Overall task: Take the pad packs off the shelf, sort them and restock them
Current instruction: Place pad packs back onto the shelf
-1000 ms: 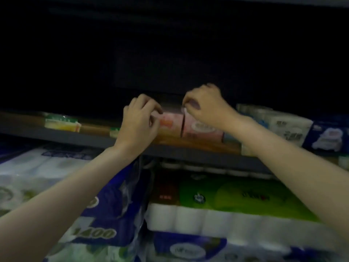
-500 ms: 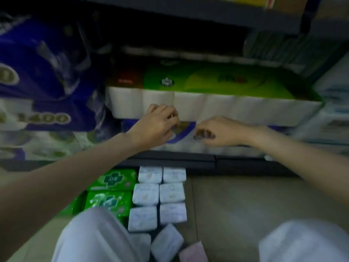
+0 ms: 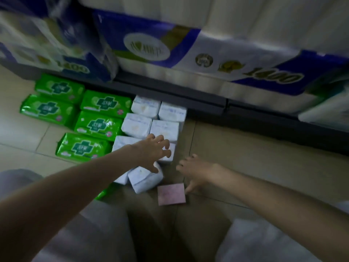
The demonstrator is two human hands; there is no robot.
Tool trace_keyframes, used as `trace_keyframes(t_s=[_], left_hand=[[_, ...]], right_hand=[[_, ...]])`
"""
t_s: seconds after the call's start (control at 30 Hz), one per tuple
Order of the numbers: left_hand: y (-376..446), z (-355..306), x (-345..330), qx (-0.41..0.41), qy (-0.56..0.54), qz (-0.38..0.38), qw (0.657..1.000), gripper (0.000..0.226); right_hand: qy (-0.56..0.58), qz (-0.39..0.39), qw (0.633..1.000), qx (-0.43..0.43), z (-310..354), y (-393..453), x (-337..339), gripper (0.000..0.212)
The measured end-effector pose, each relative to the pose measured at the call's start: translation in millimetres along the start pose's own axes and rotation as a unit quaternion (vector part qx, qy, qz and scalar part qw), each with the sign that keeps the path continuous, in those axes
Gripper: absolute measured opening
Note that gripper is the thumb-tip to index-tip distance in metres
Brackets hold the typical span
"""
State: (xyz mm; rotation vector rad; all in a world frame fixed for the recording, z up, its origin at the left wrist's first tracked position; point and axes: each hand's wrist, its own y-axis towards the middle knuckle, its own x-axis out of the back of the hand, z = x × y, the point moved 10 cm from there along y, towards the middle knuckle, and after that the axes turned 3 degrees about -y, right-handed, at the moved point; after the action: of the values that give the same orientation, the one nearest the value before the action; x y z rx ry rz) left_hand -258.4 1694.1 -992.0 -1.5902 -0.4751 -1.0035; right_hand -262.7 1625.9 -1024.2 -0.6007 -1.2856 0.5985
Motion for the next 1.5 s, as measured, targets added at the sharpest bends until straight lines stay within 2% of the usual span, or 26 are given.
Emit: trace_keyframes(t_s=[0.07, 0.17, 0.33, 0.4, 0.47, 0.53, 0.6, 0.7, 0.77, 0.83, 0.9, 0.97, 1.0, 1.1, 1.2, 1.33, 1.37, 1.43, 1.5], left_hand=[[2.7, -1.7, -2.6, 0.008, 0.026, -0.009, 1.0, 0.067], [15.2, -5.9, -19.5, 0.012, -0.013, -0.005, 1.0, 0.061], [32.2, -12.9, -19.0, -0.001, -0.019, 0.023, 1.0, 0.053], [36.0, -11.4, -21.2, -0.006, -0.056, 0.055, 0.997, 0.055], [38.1, -3.3, -21.1, 0.005, -0.15, 0.084, 0.985, 0.062], [39.6, 7.7, -11.1, 0.034, -0.303, 0.1, 0.947, 0.067], [37.7, 22.4, 13.9, 0.056, -0.395, 0.12, 0.909, 0.064], [16.2, 49.2, 61.5, 0.072, -0.487, 0.161, 0.855, 0.064], [-6.5, 66.3, 98.9, 0.056, -0.511, 0.165, 0.842, 0.062], [-30.3, 86.1, 138.8, 0.032, -0.509, 0.15, 0.847, 0.065], [-59.2, 116.0, 185.9, 0.029, -0.492, 0.093, 0.865, 0.075], [-98.2, 158.3, 239.7, 0.058, -0.472, -0.005, 0.879, 0.083], [-122.1, 177.8, 267.8, 0.065, -0.477, -0.057, 0.874, 0.084], [-204.6, 221.2, 350.6, 0.034, -0.516, -0.21, 0.829, 0.089], [-288.2, 245.1, 405.1, 0.026, -0.502, -0.336, 0.796, 0.09], [-365.8, 269.6, 435.3, 0.005, -0.528, -0.465, 0.711, 0.089], [-377.7, 279.2, 436.6, 0.022, -0.521, -0.498, 0.693, 0.082], [-394.0, 297.5, 435.5, 0.102, -0.456, -0.566, 0.679, 0.061], [-405.1, 311.5, 432.2, 0.178, -0.368, -0.626, 0.664, 0.048]], right_hand=[[-0.008, 0.001, 1.0, -0.005, 12.6, 12.6, -25.5, 0.079], [-0.006, -0.017, 0.999, -0.037, 22.2, 30.8, -54.3, 0.086], [0.047, -0.041, 0.996, -0.061, 18.4, 37.7, -66.0, 0.072], [0.086, 0.003, 0.995, -0.058, 1.5, 32.0, -66.1, 0.064], [0.183, 0.085, 0.977, -0.065, -30.1, 18.2, -59.9, 0.048], [0.307, 0.103, 0.942, -0.087, -74.0, -0.8, -29.4, 0.037], [0.398, 0.058, 0.909, -0.11, -114.0, -26.2, 19.5, 0.036], [0.495, -0.008, 0.864, -0.088, -130.2, -65.5, 93.4, 0.041], [0.519, -0.056, 0.851, -0.062, -123.9, -92.0, 143.7, 0.037], [0.515, -0.117, 0.848, -0.049, -116.4, -120.3, 195.6, 0.026], [0.489, -0.174, 0.854, -0.037, -104.2, -152.8, 250.9, 0.03], [0.422, -0.237, 0.874, -0.031, -85.8, -188.4, 313.5, 0.038], [0.384, -0.276, 0.881, -0.027, -73.4, -207.2, 346.3, 0.04], [0.273, -0.425, 0.863, -0.022, -41.8, -262.9, 440.8, 0.043], [0.194, -0.558, 0.807, -0.02, -19.7, -302.4, 516.7, 0.033], [0.123, -0.665, 0.737, -0.011, 3.9, -314.7, 586.1, 0.035], [0.085, -0.685, 0.723, -0.015, 10.2, -311.5, 599.5, 0.037], [0.02, -0.705, 0.708, -0.029, 18.1, -297.9, 619.1, 0.041], [-0.014, -0.695, 0.717, -0.051, 12.8, -278.7, 633.7, 0.041]])
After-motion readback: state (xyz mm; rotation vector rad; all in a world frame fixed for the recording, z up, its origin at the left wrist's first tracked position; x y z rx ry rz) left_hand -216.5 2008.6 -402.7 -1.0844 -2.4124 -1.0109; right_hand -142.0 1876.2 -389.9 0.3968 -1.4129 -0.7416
